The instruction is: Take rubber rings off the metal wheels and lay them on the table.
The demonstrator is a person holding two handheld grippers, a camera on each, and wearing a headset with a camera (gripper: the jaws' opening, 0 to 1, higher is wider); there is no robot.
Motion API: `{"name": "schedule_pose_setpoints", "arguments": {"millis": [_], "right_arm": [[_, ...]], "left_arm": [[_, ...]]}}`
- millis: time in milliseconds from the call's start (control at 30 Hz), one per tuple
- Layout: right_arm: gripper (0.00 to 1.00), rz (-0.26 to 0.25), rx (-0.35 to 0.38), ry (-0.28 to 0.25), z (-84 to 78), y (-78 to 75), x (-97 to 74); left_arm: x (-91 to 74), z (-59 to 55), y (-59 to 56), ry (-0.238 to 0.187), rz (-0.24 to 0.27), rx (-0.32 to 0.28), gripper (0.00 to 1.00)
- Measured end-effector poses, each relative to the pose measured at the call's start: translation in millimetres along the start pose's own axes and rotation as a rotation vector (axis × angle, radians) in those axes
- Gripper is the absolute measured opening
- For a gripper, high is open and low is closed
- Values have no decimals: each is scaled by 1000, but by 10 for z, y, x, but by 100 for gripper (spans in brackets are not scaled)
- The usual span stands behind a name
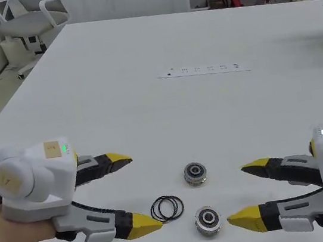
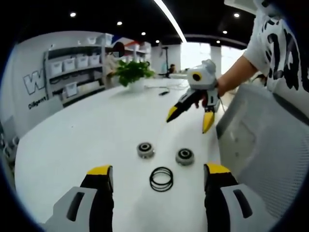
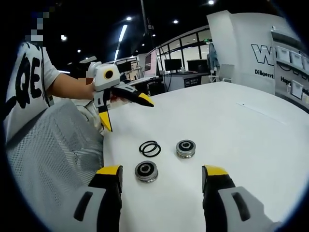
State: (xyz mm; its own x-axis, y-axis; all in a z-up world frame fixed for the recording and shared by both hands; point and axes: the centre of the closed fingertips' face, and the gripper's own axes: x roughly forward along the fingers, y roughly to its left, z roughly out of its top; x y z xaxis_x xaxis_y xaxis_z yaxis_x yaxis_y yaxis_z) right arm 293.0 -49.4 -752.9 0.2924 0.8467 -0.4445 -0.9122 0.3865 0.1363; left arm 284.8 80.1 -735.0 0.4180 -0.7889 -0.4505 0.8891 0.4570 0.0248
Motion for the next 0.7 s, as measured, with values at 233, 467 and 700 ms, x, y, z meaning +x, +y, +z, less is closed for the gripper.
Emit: {"name": "schedule_pose_setpoints", "arguments": {"millis": [233,467,700], "right_arm": [[68,-47,-29,8,-44,-127,-142],[70,-58,-43,7,-57,-133,-183],[71,-67,-48,-3,-33,-152,-209]], "left_arm": [[37,21,-23,-8,-2,1,80],[51,31,-27,-13,-4,-7,81],[47,36,-7,-13,1,-8,81]]}}
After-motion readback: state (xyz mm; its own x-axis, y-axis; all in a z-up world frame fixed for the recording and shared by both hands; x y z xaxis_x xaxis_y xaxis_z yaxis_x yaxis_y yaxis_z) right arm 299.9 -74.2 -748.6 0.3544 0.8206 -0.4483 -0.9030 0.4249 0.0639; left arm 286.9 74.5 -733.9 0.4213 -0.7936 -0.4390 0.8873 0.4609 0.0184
